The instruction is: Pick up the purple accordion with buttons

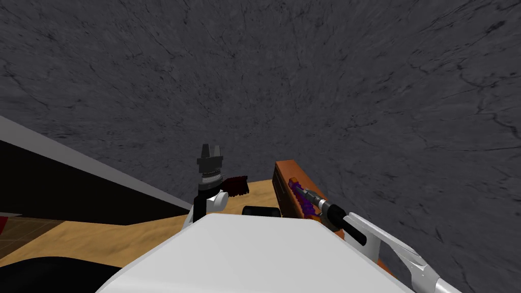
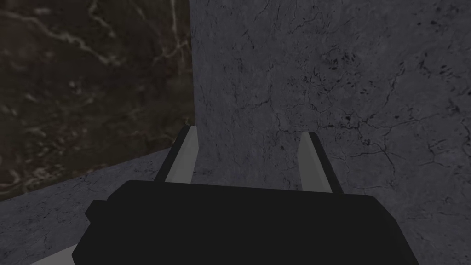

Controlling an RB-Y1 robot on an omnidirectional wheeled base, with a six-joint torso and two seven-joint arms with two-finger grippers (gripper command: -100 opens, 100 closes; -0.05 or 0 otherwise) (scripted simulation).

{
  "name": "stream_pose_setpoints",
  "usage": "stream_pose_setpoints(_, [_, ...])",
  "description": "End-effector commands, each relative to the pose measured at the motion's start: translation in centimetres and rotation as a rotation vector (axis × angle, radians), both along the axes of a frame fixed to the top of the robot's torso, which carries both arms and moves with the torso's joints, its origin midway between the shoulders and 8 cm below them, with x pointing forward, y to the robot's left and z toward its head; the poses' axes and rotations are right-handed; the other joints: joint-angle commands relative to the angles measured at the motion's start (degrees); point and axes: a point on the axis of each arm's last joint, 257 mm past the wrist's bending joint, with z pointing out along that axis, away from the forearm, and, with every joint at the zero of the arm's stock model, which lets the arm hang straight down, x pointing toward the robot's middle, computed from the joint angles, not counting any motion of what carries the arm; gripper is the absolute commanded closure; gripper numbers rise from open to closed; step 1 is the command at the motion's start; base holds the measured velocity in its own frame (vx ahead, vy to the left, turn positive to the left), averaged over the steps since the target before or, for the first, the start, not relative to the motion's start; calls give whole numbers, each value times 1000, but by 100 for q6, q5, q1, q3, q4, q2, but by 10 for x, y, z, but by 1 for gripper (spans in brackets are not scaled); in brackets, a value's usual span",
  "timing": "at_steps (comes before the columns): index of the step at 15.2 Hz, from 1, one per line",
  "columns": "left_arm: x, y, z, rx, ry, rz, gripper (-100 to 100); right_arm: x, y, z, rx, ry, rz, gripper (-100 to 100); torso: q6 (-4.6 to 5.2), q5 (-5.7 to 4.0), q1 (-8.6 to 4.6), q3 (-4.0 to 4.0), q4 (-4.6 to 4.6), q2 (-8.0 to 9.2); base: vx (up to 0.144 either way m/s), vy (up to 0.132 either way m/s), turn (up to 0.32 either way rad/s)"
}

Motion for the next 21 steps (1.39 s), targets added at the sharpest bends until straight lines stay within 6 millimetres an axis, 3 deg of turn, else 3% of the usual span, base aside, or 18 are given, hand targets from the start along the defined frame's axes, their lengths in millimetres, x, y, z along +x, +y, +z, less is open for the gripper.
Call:
stream_pose_setpoints(1, [0, 0, 0, 0, 0, 0, 0, -19, -17, -19, -66, 64, 14, -100, 0, 0, 0, 0, 0, 0, 103, -11, 93])
stream_pose_setpoints(2, [0, 0, 0, 0, 0, 0, 0, -19, -18, -19, -68, 65, 15, -100, 0, 0, -1, -1, 0, -2, 91, -11, 74])
stream_pose_setpoints(4, [0, 0, 0, 0, 0, 0, 0, -50, -40, -44, -149, 154, 34, -100, 0, 0, 1, -1, 0, -1, 109, -5, 104])
stream_pose_setpoints(5, [0, 0, 0, 0, 0, 0, 0, -50, -41, -44, -152, 154, 36, -100, -1, 0, 0, -4, -2, -7, 121, -4, 100])
stream_pose_setpoints(8, [0, 0, 0, 0, 0, 0, 0, -99, -70, -74, -252, 279, 67, -100, -1, -1, -2, -9, -4, -16, 141, -11, 117])
stream_pose_setpoints(9, [0, 0, 0, 0, 0, 0, 0, -99, -70, -74, -252, 280, 67, -100, -1, 1, 1, -12, -5, -22, 135, -4, 73])
stream_pose_setpoints(14, [0, 0, 0, 0, 0, 0, 0, -177, -93, -106, -332, 447, 115, -100, 0, 0, 7, -13, -5, -23, 139, 1, 78])
stream_pose_setpoints(15, [0, 0, 0, 0, 0, 0, 0, -190, -93, -110, -337, 471, 122, -100, 1, 1, 8, -13, -6, -23, 136, 2, 54])
stream_pose_setpoints(16, [0, 0, 0, 0, 0, 0, 0, -190, -93, -110, -337, 471, 122, -100, -1, 2, 9, -13, -5, -22, 113, -3, 31])
stream_pose_setpoints(17, [0, 0, 0, 0, 0, 0, 0, -209, -94, -116, -341, 507, 133, -100, 2, 3, 9, -9, -4, -14, 105, -7, 31])
stream_pose_setpoints(18, [0, 0, 0, 0, 0, 0, 0, -193, -91, -114, -335, 477, 124, -100, 2, 1, 9, -5, -2, -9, 66, -4, 11])
stream_pose_setpoints(21, [0, 0, 0, 0, 0, 0, 0, -195, -91, -129, -332, 477, 106, -100, 0, 1, 9, 15, 6, 28, 0, -4, 81])
